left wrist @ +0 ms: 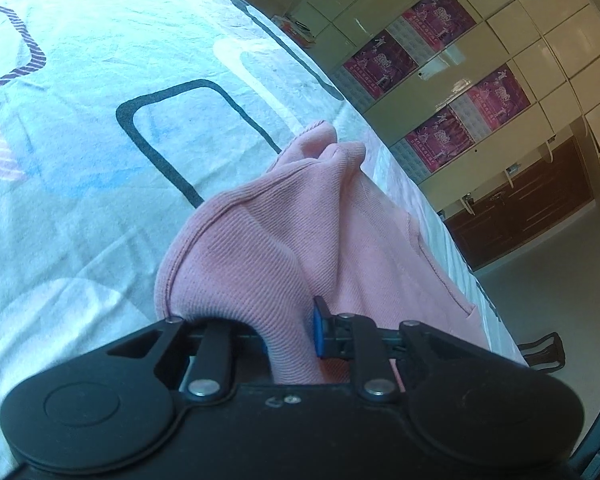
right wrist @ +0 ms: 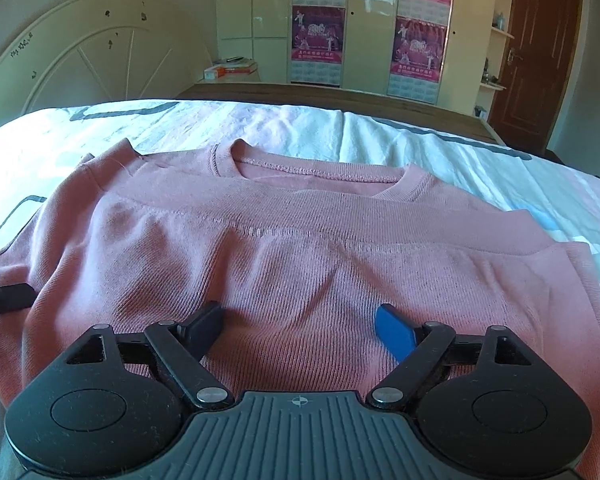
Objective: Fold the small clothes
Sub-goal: 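Lift the held side and fold it over the other half with the left gripper, release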
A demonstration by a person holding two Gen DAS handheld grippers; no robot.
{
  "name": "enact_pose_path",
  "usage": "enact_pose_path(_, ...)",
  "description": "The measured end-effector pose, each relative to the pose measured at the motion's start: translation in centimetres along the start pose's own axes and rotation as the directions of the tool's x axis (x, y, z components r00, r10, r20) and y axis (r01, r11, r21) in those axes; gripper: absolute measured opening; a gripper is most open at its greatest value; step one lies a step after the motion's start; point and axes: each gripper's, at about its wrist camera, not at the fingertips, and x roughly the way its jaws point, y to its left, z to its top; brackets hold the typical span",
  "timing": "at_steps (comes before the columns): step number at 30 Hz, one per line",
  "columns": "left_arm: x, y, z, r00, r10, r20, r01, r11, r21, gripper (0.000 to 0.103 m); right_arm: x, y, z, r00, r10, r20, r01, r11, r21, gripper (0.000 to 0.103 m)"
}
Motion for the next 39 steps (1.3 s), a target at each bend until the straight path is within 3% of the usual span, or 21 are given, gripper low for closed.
enact_pose_path(6, -0.1, 0.4, 0.1, 1.0, -0.024, 0.008, 0.024, 0.999, -0.03, 0.016, 0.3, 0.8, -0.4, 0.999, -0.048, 0.005, 0.048, 0.999, -0.019, 0.084)
enact_pose_path(10, -0.8, -0.9, 0.1, 0.999, -0.023, 0.031, 0.023, 1.0, 0.009, 0.014, 0.5, 1.2, -0.5, 0.998, -0.064, 0.008, 0.064, 0.998, -0.024, 0.085)
enact_pose_path(13, -2.3, -3.8, 0.3, 0.996, -0.049, 0.079, 0.038, 0.99, 0.138, 0.014, 0.6, 1.0, -0.6, 0.998, -0.059, 0.01, 0.059, 0.998, -0.019, 0.085)
enact_pose_path(15, -3.2, -6.6, 0.2, 0.991, -0.074, 0.11, 0.044, 0.966, 0.256, 0.014, 0.5, 0.8, -0.5, 0.999, -0.046, 0.006, 0.046, 0.999, -0.015, 0.086)
enact_pose_path(18, -3.9, -11.5, -0.8, 0.984, -0.126, 0.126, 0.063, 0.907, 0.416, 0.014, -0.2, -0.8, 0.1, 1.0, 0.025, 0.005, -0.025, 0.999, 0.033, 0.086)
enact_pose_path(20, -3.8, -15.1, -2.3, 0.98, -0.168, 0.104, 0.092, 0.853, 0.514, 0.014, -1.6, -2.8, 0.2, 0.998, 0.048, 0.038, -0.051, 0.994, 0.098, 0.086)
enact_pose_path(27, -0.1, -26.4, -12.1, 0.958, -0.272, -0.09, 0.25, 0.642, 0.725, 0.014, -8.0, -15.0, -2.0, 0.997, -0.021, 0.078, -0.002, 0.961, 0.275, 0.086)
enact_pose_path(30, 2.5, -29.1, -17.4, 0.948, -0.248, -0.199, 0.307, 0.557, 0.772, 0.013, -10.4, -20.3, -3.9, 0.994, -0.088, 0.066, 0.061, 0.94, 0.336, 0.086)
enact_pose_path(33, 5.3, -29.6, -22.7, 0.948, -0.127, -0.292, 0.317, 0.478, 0.819, 0.016, -12.4, -24.6, -5.9, 0.99, -0.132, 0.05, 0.1, 0.909, 0.404, 0.086)
enact_pose_path(34, 5.9, -29.4, -24.1, 0.953, -0.085, -0.29, 0.296, 0.457, 0.839, 0.021, -12.8, -25.5, -6.3, 0.99, -0.13, 0.052, 0.095, 0.901, 0.424, 0.086)
enact_pose_path(36, 5.6, -28.8, -25.5, 0.963, -0.073, -0.261, 0.267, 0.425, 0.865, 0.026, -14.0, -27.1, -6.8, 0.994, -0.068, 0.083, 0.02, 0.876, 0.482, 0.086)
enact_pose_path(39, 3.7, -28.6, -26.0, 0.955, -0.094, -0.282, 0.295, 0.402, 0.867, 0.057, -14.4, -27.5, -6.3, 0.99, 0.054, 0.13, -0.113, 0.853, 0.51, 0.086)
